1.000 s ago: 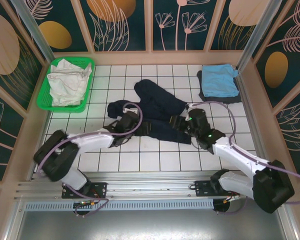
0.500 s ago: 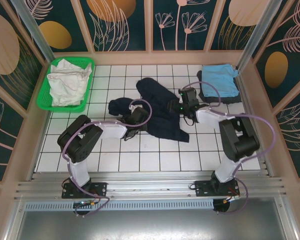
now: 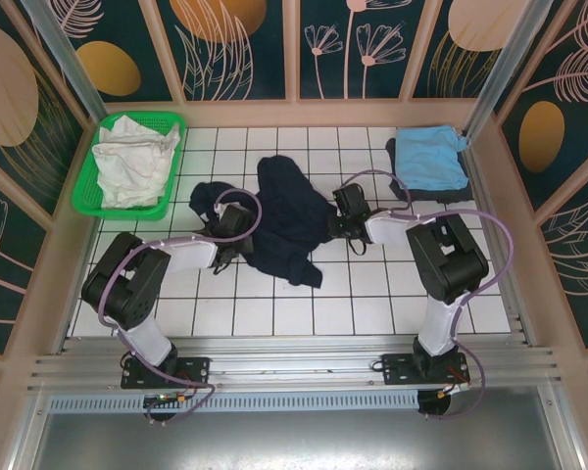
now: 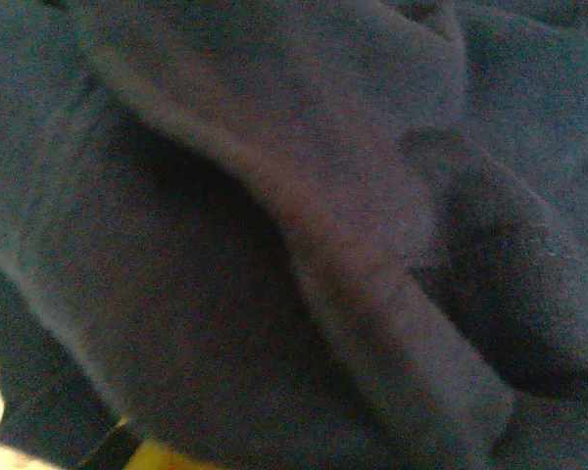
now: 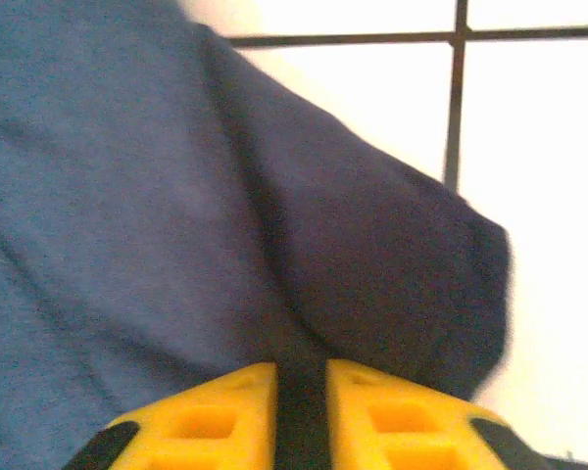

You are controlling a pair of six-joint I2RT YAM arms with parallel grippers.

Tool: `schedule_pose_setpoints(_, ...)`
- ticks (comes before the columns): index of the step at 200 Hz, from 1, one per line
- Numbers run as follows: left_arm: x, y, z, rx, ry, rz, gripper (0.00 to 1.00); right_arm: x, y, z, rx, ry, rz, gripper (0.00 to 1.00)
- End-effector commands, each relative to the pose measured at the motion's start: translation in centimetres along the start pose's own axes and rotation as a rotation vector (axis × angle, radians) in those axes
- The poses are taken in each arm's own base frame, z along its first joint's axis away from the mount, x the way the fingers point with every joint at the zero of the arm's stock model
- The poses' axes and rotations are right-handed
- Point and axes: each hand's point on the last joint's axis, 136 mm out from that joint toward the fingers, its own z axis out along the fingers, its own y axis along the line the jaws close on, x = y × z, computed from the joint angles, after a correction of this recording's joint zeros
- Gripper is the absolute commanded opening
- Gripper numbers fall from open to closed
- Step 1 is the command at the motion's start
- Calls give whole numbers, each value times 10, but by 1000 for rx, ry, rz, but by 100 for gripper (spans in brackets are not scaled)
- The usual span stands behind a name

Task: Fold and stack the t-shirts

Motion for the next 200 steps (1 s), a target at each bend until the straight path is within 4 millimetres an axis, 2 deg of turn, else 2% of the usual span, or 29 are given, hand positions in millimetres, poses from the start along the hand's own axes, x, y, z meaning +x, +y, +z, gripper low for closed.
schedule_pose_setpoints(1,-19,23,-9,-86,-30,4,38,5,-22,-27,101,-34,22,23)
schedule_pose_setpoints(15,-19,11,-19,-12,-20,-8,49,3,-19,-48,97,-72,14,31)
schedule_pose_setpoints(26,-14,-3,-29,59,-21,-3,53,2,-10,-63,75,-108,-2,38)
schedule_pose_setpoints(43,1,-33,-48,132,-37,47,56,12,23,-74,-14,-124,-66,47)
schedule_pose_setpoints(65,28,-69,-64,258,-2,69,56,28,39,-65,-38,-84,-109,52)
schedule_pose_setpoints(89,52,-96,-74,373,29,75,56,36,29,-53,29,-91,-82,52)
schedule_pose_setpoints(115,70,-122,-79,452,58,104,57,43,37,-41,-21,-74,-94,52)
schedule_pose_setpoints(133,78,-132,-77,484,82,107,57,47,35,-31,1,-46,-107,52)
schedule_pose_setpoints(159,86,-137,-79,510,88,112,58,50,23,-21,65,-32,-113,50)
schedule_pose_setpoints(181,101,-138,-69,484,126,151,56,47,18,-15,99,-30,-117,46)
schedule_pose_setpoints(190,109,-139,-64,469,146,169,53,45,14,-14,127,-28,-110,42)
schedule_pose_setpoints(200,115,-138,-60,451,165,180,50,42,10,-12,160,-23,-104,34)
